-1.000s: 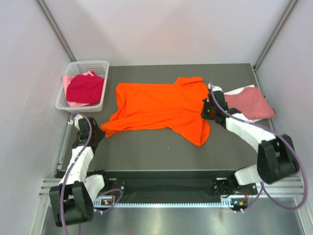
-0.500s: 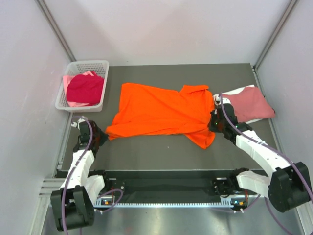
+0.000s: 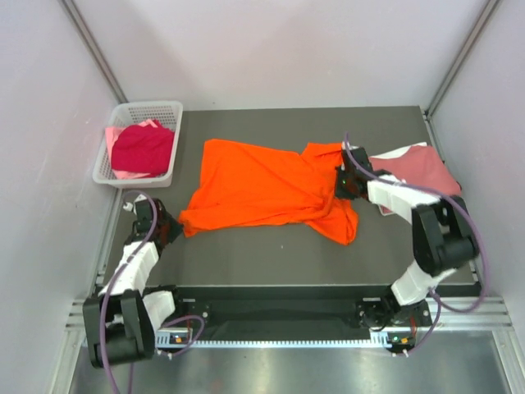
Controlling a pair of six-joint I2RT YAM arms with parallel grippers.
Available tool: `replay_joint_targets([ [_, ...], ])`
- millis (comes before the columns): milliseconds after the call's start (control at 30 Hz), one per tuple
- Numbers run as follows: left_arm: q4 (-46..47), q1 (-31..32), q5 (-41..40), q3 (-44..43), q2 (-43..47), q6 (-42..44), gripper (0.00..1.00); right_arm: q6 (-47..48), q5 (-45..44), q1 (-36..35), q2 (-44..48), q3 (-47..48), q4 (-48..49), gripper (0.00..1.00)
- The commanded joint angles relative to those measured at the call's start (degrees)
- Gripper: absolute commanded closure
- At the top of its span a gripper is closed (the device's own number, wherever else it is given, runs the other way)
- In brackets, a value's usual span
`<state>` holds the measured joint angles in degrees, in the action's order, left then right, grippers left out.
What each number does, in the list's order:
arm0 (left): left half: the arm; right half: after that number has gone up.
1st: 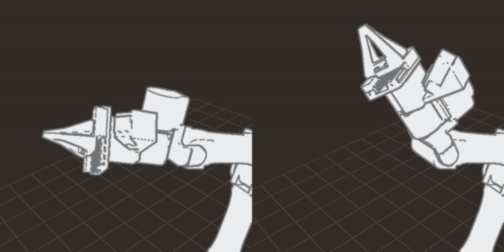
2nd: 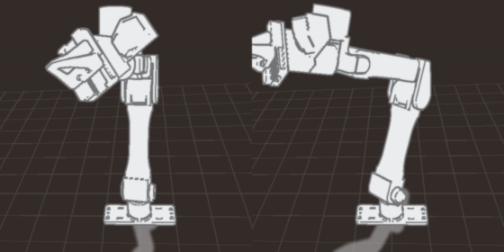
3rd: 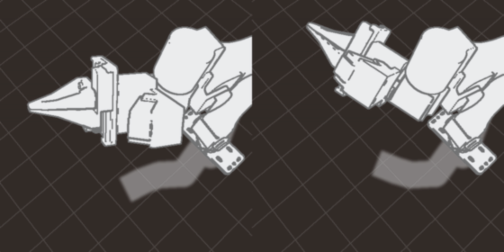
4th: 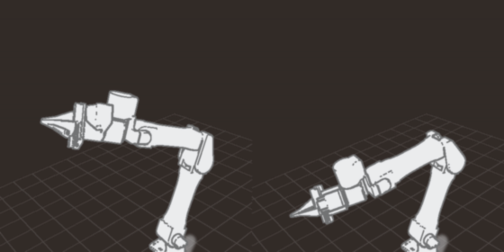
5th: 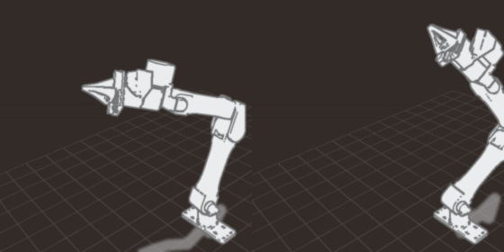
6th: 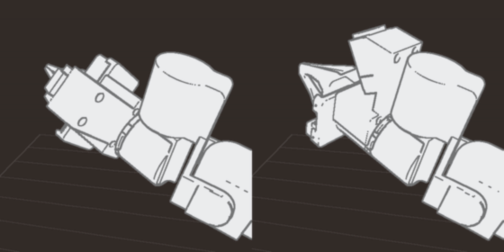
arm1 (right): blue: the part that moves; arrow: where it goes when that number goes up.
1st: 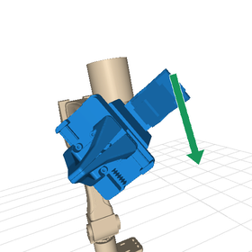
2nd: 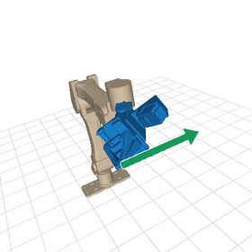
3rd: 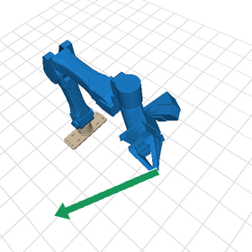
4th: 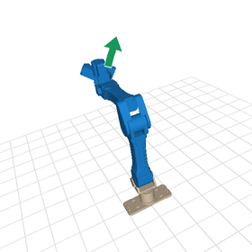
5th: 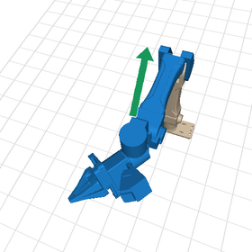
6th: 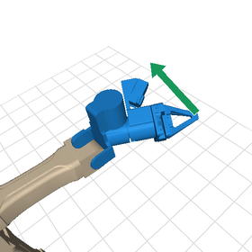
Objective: Fold and stack the t-shirts
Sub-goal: Flatten the tshirt out
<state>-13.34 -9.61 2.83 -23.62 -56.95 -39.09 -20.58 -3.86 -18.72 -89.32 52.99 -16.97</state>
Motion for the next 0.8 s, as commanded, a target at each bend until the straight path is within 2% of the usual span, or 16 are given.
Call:
replay_joint_targets([
  [0, 6.57, -0.15, 2.96, -3.36, -4.30, -0.90, 1.00, -0.43, 2.96, 2.19, -8.04, 8.51, 2.74, 1.00],
  [133, 7.98, -0.24, 5.52, -8.36, -10.98, -1.78, 1.00, -0.69, 5.25, 4.65, -17.54, 19.92, -0.07, 1.00],
  [267, 6.14, -0.24, 4.03, -11.27, -12.93, -0.55, 1.00, -0.17, 5.18, 5.45, -17.39, 22.33, -1.31, 1.00],
  [333, 5.61, -0.15, 3.59, -10.32, -11.61, -0.46, 1.00, -0.08, 6.75, 5.36, -15.03, 19.10, -0.96, 0.98],
  [400, 5.52, -0.15, 3.67, -9.00, -8.37, -0.81, 1.00, -0.16, 8.24, 5.27, -12.82, 15.84, 0.44, 0.90],
  [500, 5.35, -0.06, 4.55, -6.01, -3.45, -0.99, 1.00, -0.25, 8.78, 4.57, -7.29, 7.85, 3.78, 0.70],
  [533, 4.39, -0.15, 4.29, -4.87, -1.34, -0.64, 1.00, -0.34, 8.78, 4.48, -4.84, 4.70, 4.14, 0.57],
  [567, 3.94, -0.15, 3.94, -4.43, -0.37, -0.46, 1.00, -0.25, 8.69, 4.57, -3.59, 3.36, 4.84, 0.51],
  [600, 3.50, -0.15, 3.24, -3.90, 0.69, -0.20, 1.00, -0.16, 8.52, 4.48, -2.45, 2.04, 5.19, 0.49],
  [767, 2.97, -0.15, 2.35, -1.61, 3.86, 0.33, 1.00, 0.71, 8.08, 4.48, 0.55, -0.87, 5.90, 0.57],
])
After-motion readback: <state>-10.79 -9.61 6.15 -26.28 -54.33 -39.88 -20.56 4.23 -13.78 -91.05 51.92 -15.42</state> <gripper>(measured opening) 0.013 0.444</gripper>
